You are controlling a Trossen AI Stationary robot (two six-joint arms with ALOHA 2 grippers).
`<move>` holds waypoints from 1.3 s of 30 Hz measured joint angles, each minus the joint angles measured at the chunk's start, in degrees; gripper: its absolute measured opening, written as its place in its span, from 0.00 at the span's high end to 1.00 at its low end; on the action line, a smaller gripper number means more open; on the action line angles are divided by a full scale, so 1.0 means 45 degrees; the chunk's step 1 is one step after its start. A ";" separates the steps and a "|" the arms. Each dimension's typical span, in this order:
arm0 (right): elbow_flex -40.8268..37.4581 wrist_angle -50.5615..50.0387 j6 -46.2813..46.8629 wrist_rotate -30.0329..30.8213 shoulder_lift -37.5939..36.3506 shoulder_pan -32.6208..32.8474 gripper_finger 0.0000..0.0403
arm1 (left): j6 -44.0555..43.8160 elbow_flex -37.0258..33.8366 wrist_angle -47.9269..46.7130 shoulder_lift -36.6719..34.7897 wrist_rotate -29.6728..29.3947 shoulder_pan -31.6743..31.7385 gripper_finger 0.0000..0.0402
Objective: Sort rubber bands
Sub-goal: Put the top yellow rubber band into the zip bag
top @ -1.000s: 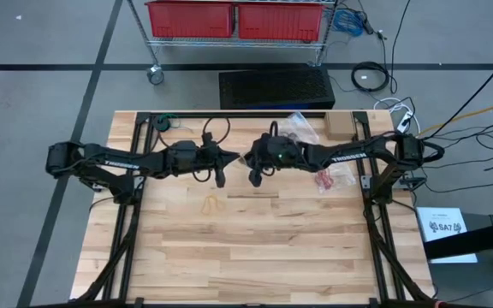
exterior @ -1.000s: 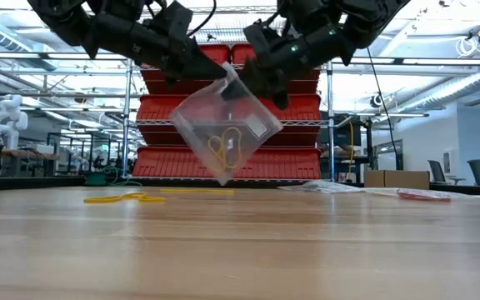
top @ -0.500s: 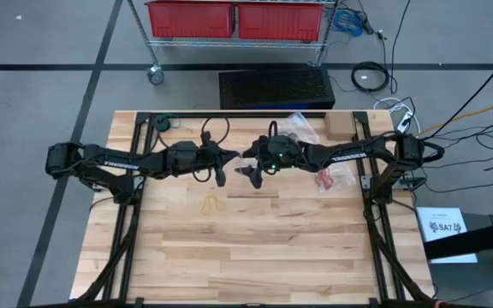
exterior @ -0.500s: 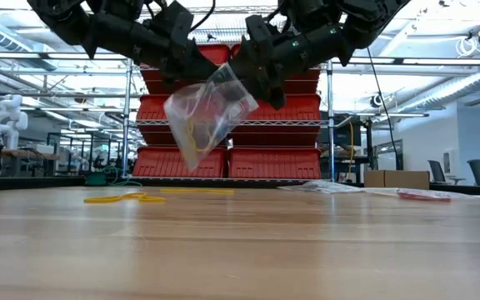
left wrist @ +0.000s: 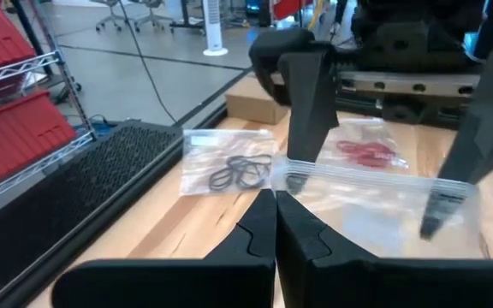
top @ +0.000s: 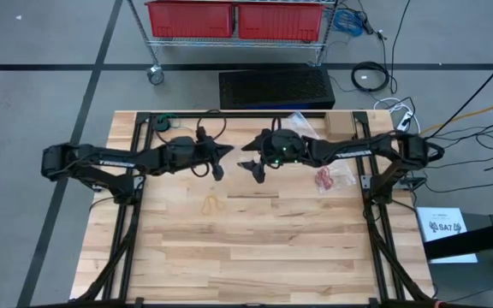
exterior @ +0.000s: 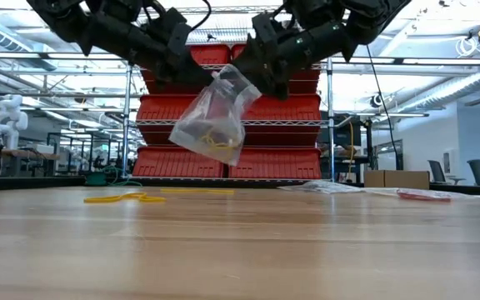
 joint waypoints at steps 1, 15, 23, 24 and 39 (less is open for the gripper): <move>0.0000 -0.0088 -0.0084 0.0005 -0.0093 -0.0070 0.31 | -0.0005 0.0000 -0.0112 -0.0079 -0.0069 0.0005 1.00; 0.0000 -0.1432 -0.1201 0.0044 -0.0837 -0.0500 0.31 | 0.0059 0.0000 -0.2627 -0.1337 -0.0993 0.0005 1.00; 0.0005 -0.1993 -0.1110 0.0092 -0.0088 -0.0823 0.31 | -0.0012 0.0000 -0.5007 -0.3038 -0.2338 0.0000 1.00; 0.0005 -0.1870 -0.1096 0.0096 0.0198 -0.0824 0.31 | -0.0016 0.0000 -0.5260 -0.3297 -0.2501 -0.0004 1.00; 0.1138 0.1214 -0.0372 0.0806 0.5531 -0.1329 0.39 | -0.0388 0.0000 -0.7593 -0.6445 -0.3407 0.0000 1.00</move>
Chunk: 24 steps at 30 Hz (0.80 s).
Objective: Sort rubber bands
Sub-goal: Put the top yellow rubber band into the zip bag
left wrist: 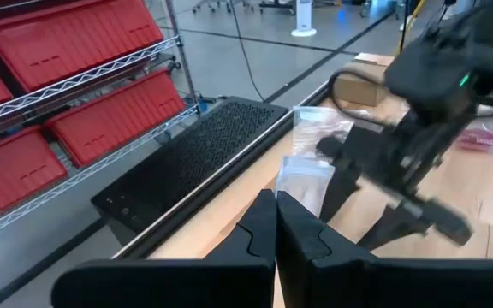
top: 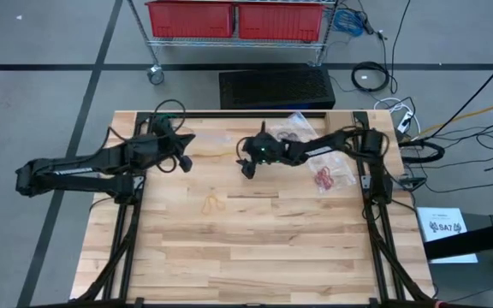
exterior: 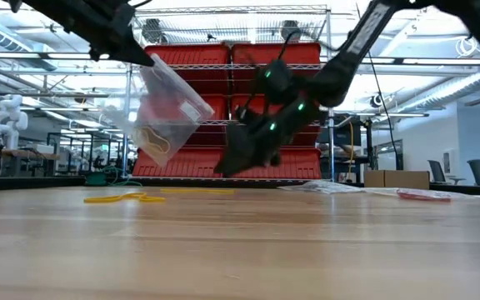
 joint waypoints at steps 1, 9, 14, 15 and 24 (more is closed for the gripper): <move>0.0203 -0.0102 -0.0004 0.0000 0.0289 0.0000 0.41 | -0.0009 0.0000 -0.0067 -0.0047 0.0000 0.0000 1.00; 0.1490 -0.1286 -0.0145 0.1623 0.1288 0.0224 0.55 | -0.0311 0.0000 -0.0508 -0.0033 -0.0034 -0.0005 1.00; 0.1880 -0.2320 -0.0130 0.1849 0.1306 0.0228 0.69 | -0.0311 0.0000 -0.0541 -0.0033 -0.0053 -0.0005 1.00; 0.1893 -0.2460 -0.0132 0.1847 0.1300 0.0228 0.74 | -0.0311 0.0000 -0.0522 -0.0033 -0.0053 -0.0005 1.00; 0.1869 -0.3689 -0.0568 0.1800 0.0821 0.0575 0.99 | -0.0306 0.0000 -0.0544 -0.0033 -0.0053 -0.0005 1.00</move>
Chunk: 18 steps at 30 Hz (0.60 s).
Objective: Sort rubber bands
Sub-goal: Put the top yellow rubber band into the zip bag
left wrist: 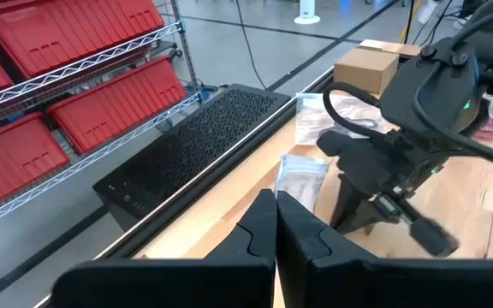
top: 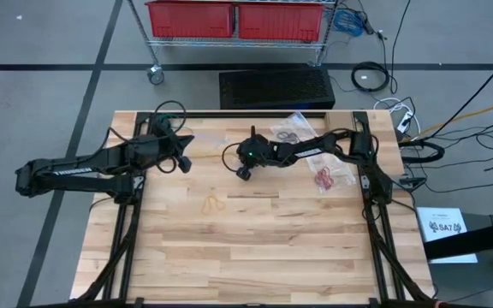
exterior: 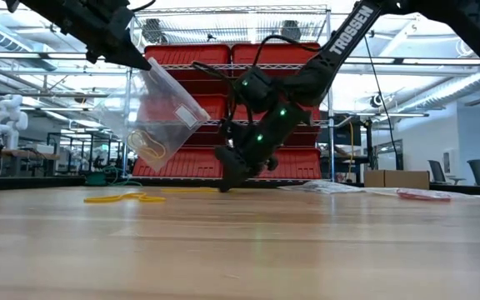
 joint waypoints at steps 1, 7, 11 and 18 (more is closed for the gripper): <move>-0.0029 -0.0317 -0.0026 -0.0117 -0.0192 0.0038 1.00 | 0.0000 0.0000 0.0005 0.0000 0.0000 0.0000 1.00; -0.0036 -0.2059 -0.0932 -0.0269 -0.2251 0.0254 1.00 | 0.0000 0.0000 0.0029 0.0000 0.0000 0.0000 1.00; -0.0068 -0.2979 -0.1626 -0.0224 -0.3633 0.0353 1.00 | 0.0000 0.0000 0.0036 0.0021 0.0003 0.0000 1.00; -0.0038 -0.3174 -0.2409 -0.0218 -0.6040 0.0585 1.00 | -0.0019 0.0000 0.0325 0.0470 0.0710 0.0000 1.00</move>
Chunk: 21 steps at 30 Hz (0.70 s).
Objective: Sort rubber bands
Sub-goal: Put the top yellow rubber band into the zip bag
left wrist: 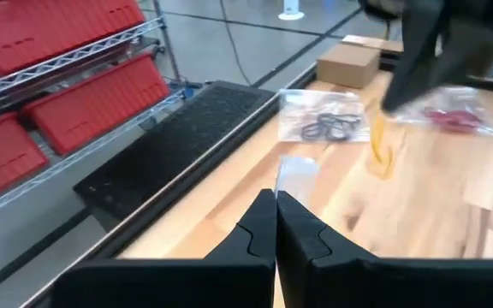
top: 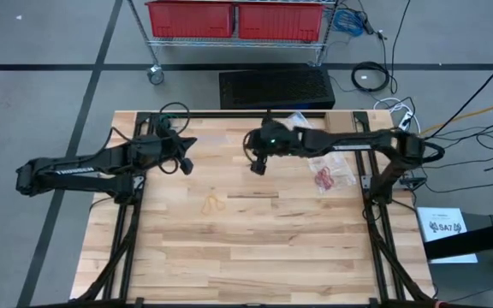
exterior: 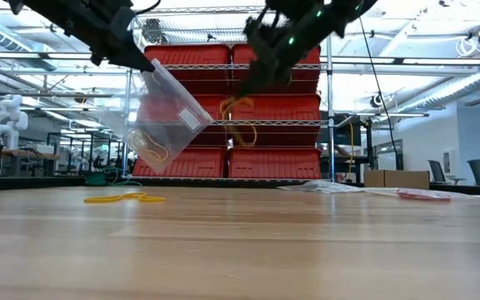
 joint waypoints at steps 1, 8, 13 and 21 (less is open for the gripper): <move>-0.0001 0.0021 -0.0092 0.0013 -0.0280 0.0022 1.00 | 0.0000 0.0000 0.0042 0.0125 0.0210 0.0000 1.00; 0.0004 0.0252 -0.0624 0.0087 -0.1556 0.0064 1.00 | 0.0010 -0.0005 0.1448 0.1392 0.1511 0.0000 1.00; 0.0024 0.0540 -0.1030 0.0124 -0.1640 0.0133 1.00 | 0.0015 -0.0005 0.2295 0.2217 0.1743 -0.0002 1.00; 0.0509 0.0487 -0.1444 0.0118 -0.1587 0.0217 1.00 | 0.0024 -0.0005 0.3258 0.2898 0.2250 -0.0005 1.00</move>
